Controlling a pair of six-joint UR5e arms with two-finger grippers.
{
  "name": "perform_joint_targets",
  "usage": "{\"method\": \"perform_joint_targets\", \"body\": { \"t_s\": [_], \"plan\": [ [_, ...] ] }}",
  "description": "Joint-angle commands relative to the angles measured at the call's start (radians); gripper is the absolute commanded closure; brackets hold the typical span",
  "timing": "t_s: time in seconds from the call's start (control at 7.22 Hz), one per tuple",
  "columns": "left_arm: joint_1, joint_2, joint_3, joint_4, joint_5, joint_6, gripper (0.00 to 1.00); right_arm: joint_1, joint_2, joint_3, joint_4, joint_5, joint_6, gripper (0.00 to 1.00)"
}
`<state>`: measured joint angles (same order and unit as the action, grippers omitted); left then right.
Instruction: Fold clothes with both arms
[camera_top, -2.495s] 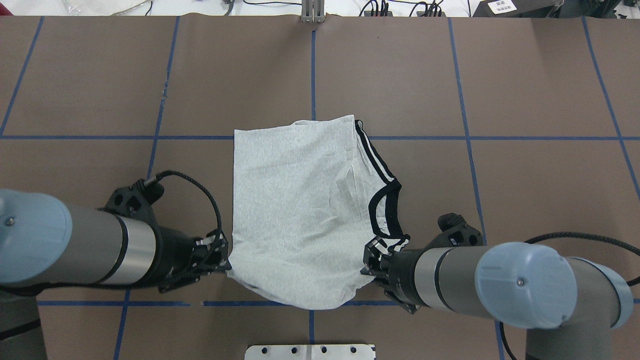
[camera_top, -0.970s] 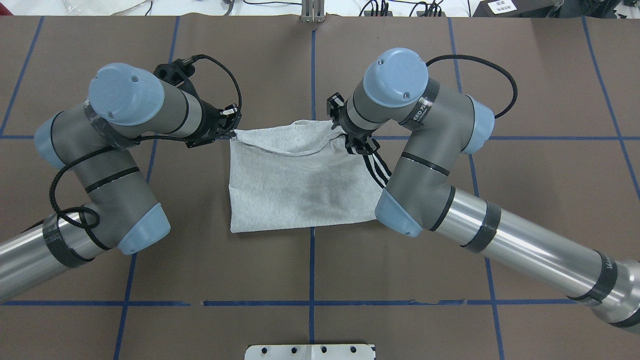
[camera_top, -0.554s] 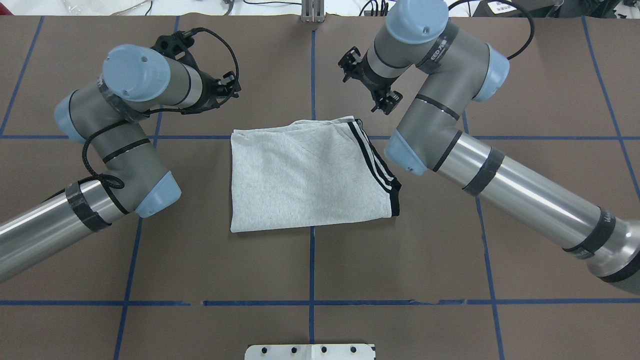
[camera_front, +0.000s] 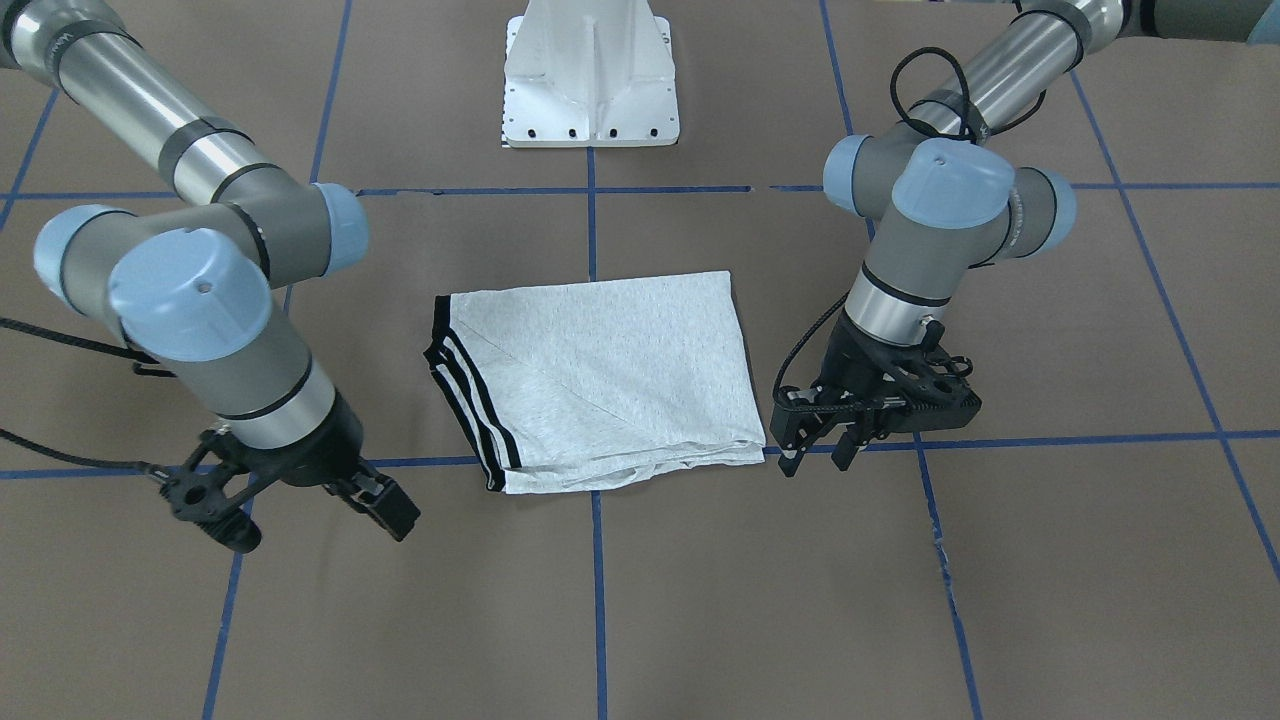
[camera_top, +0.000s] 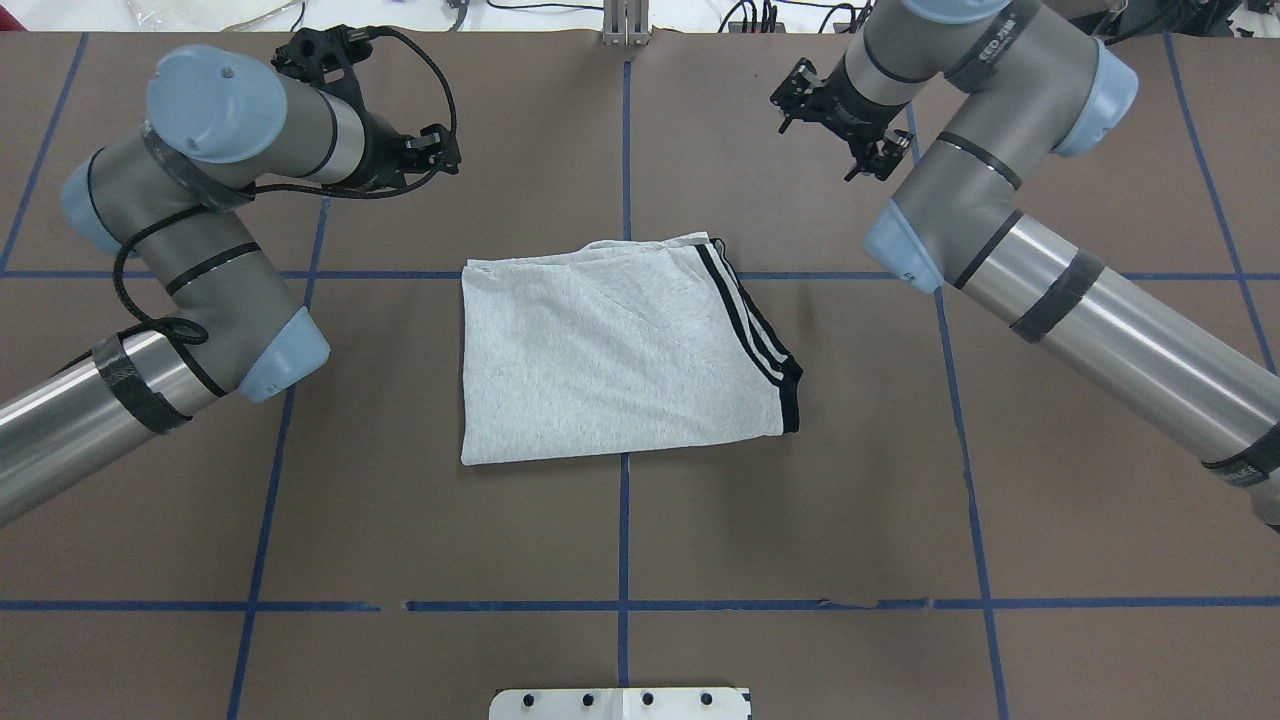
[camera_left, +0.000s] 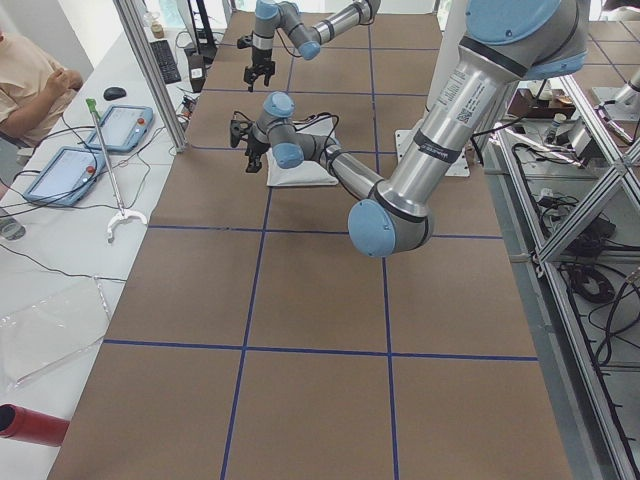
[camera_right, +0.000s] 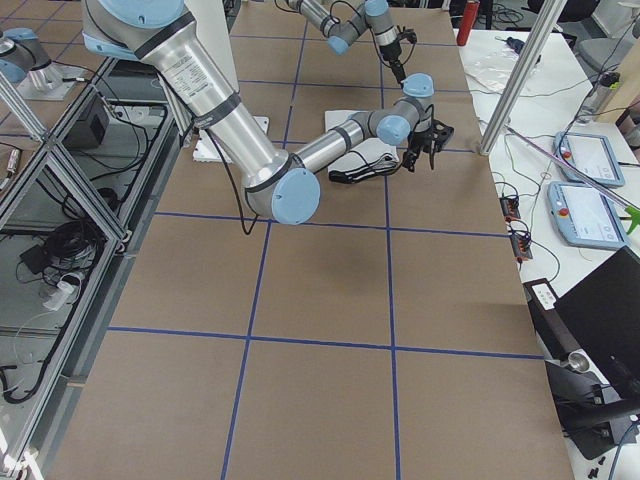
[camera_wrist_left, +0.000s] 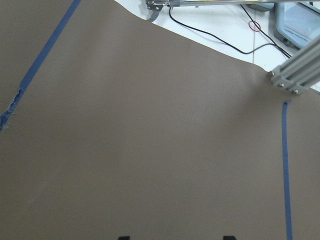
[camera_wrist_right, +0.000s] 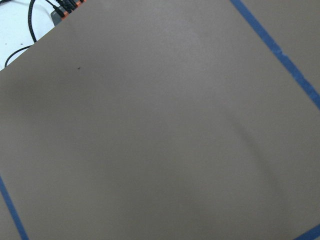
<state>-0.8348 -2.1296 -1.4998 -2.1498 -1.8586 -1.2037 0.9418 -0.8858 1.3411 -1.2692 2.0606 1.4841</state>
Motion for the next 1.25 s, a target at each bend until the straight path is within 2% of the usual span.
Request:
{"method": "perform_joint_targets", "body": {
  "t_s": [0.0,0.28,0.42,0.55,0.69,0.83,0.97,1.11],
  "plan": [
    [-0.102,0.071,-0.023,-0.002,-0.187,0.342,0.30,0.137,-0.123,0.012,-0.036,0.123,-0.356,0.00],
    [-0.290,0.158,-0.028,0.010,-0.400,0.572,0.30,0.193,-0.171,0.051,-0.157,0.158,-0.528,0.00],
    [-0.332,0.193,-0.002,0.025,-0.396,0.751,0.30,0.205,-0.262,0.120,-0.170,0.165,-0.638,0.00],
    [-0.407,0.195,0.001,0.125,-0.395,0.879,0.30,0.275,-0.292,0.131,-0.205,0.221,-0.745,0.00],
    [-0.429,0.189,0.001,0.246,-0.395,1.014,0.19,0.335,-0.326,0.142,-0.225,0.265,-0.854,0.00],
    [-0.466,0.197,0.000,0.283,-0.404,1.062,0.01,0.389,-0.385,0.147,-0.225,0.265,-1.003,0.00],
    [-0.498,0.229,-0.020,0.287,-0.437,1.063,0.01,0.437,-0.425,0.150,-0.228,0.268,-1.154,0.00],
    [-0.579,0.320,-0.042,0.277,-0.532,1.090,0.01,0.469,-0.474,0.155,-0.233,0.266,-1.277,0.00]
  ]
}}
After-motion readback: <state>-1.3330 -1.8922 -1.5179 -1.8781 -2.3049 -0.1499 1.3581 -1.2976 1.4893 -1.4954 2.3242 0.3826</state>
